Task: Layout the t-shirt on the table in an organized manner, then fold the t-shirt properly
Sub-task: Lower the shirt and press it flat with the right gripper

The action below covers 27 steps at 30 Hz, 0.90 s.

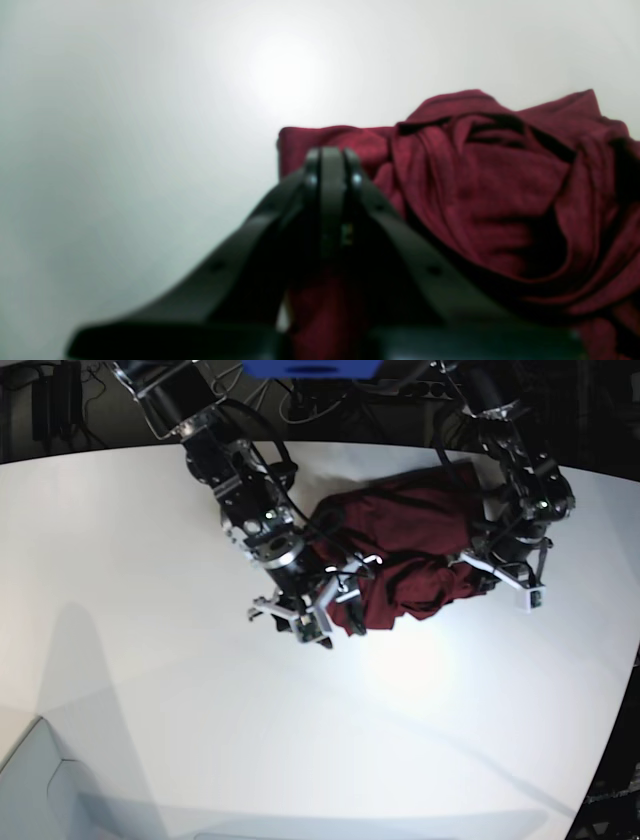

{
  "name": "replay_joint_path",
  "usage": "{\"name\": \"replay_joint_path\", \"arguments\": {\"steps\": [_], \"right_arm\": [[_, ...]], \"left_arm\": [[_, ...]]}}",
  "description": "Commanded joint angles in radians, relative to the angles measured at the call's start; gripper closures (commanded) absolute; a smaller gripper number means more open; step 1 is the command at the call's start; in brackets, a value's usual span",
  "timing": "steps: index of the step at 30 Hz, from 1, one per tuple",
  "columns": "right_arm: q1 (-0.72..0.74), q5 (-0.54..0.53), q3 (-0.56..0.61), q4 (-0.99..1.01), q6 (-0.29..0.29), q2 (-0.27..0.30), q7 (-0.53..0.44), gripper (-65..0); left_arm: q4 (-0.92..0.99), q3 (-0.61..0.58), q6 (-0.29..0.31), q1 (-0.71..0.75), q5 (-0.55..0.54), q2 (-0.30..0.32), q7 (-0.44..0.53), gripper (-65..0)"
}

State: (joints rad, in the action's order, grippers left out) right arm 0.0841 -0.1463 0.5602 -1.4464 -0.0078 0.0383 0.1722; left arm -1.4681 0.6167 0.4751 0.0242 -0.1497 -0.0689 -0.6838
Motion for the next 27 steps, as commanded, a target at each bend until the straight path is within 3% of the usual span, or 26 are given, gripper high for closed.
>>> {"name": "replay_joint_path", "arguments": {"steps": [1,19,22,25,27], "right_arm": [[0.015,0.001,-0.001,-0.02,0.007,-0.007,-0.029,-30.3],[0.009,0.001,0.002,0.069,0.009,-0.03,-0.029,-29.0],[0.009,0.001,0.002,0.068,0.009,-0.03,-0.029,-19.7],[0.009,0.001,0.002,0.063,0.009,-0.025,-0.023,0.0],[-0.011,0.001,0.001,0.046,0.009,-0.025,-0.023,0.0]], "left_arm": [[-0.016,-0.001,0.006,-0.013,-0.015,0.004,0.019,-0.1],[-0.015,-0.001,0.006,-0.013,-0.015,0.004,0.019,-0.1],[-0.015,-0.001,0.006,-0.013,-0.015,0.004,0.019,-0.1],[-0.015,-0.001,0.006,-0.013,-0.015,0.004,0.019,-0.1],[-0.015,-0.001,0.006,-0.014,-0.015,0.004,0.019,-0.1]]}}
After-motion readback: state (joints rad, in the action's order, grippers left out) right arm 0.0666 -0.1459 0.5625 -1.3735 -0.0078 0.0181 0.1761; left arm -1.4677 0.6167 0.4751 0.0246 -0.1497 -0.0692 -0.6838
